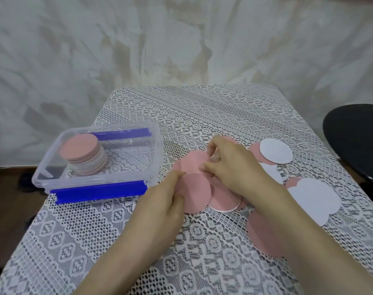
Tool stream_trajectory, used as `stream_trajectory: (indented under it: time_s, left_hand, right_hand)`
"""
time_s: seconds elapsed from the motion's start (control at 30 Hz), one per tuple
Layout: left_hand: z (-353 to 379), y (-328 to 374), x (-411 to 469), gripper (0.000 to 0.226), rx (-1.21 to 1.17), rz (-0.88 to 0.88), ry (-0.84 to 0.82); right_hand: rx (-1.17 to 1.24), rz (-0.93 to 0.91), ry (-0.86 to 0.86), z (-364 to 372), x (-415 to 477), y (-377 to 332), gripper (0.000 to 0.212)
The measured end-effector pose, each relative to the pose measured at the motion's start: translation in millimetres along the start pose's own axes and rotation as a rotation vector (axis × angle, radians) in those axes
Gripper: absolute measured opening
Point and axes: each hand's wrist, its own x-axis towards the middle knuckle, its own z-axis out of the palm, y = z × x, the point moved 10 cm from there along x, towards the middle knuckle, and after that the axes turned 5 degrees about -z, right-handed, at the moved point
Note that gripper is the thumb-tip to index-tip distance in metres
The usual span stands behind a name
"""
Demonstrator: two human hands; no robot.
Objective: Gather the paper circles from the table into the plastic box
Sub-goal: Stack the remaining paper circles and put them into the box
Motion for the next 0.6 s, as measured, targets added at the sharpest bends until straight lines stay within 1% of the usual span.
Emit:
stream_trajectory:
  time_s: [0.07, 0.13, 0.17, 0.23, 0.3, 0.37, 0.43, 0.5, 0.6]
  left_hand:
    - [-0.1, 1.4, -0.9, 0.029, -0.009, 0.008, 0.000]
    - [-0.1, 1.9, -1.0, 0.028, -0.016, 0.016, 0.004]
    - [-0.3, 1.5, -0.9, 0.029, -0.026, 0.014, 0.006]
    - [-1.1, 0.5, -2.1, 0.031, -0.051, 0.003, 0.010]
    - [-2.2, -0.4, -4.8, 0.033, -0.076, -0.007, 0.018]
    - [-3.3, -1.5, -7.5, 0.034, -0.114, -0.015, 0.028]
    - [-3.9, -1.6, -9.9, 0.033, -0.155, -0.012, 0.035]
    - [-4.8, 2.0, -13.6, 0.033, -0.199, 0.005, 0.039]
    - [-1.4, 12.8, -22.8, 0.027, -0.270, 0.045, -0.003]
  right_hand:
    - [0.017, -0.028, 0.040, -2.9, -2.6, 1.0, 0.020]
    - [-0.018, -0.067, 0.091, -10.9, -7.6, -0.9, 0.012]
    - [-0.040, -0.084, 0.125, -16.4, -11.1, -1.5, 0.012]
    - [-0.011, -0.093, 0.190, -28.1, -19.8, 0.9, 0.020]
    - [0.189, -0.067, 0.210, -34.1, -30.2, 5.2, 0.030]
    - [0.416, -0.056, 0.152, -30.6, -39.4, 5.4, 0.033]
    - [0.491, -0.067, 0.038, -20.8, -51.6, 0.6, 0.036]
    - [0.458, -0.098, -0.035, -10.7, -66.9, -6.5, 0.032]
    - [0.367, -0.136, -0.001, -3.4, -82.4, -13.1, 0.020]
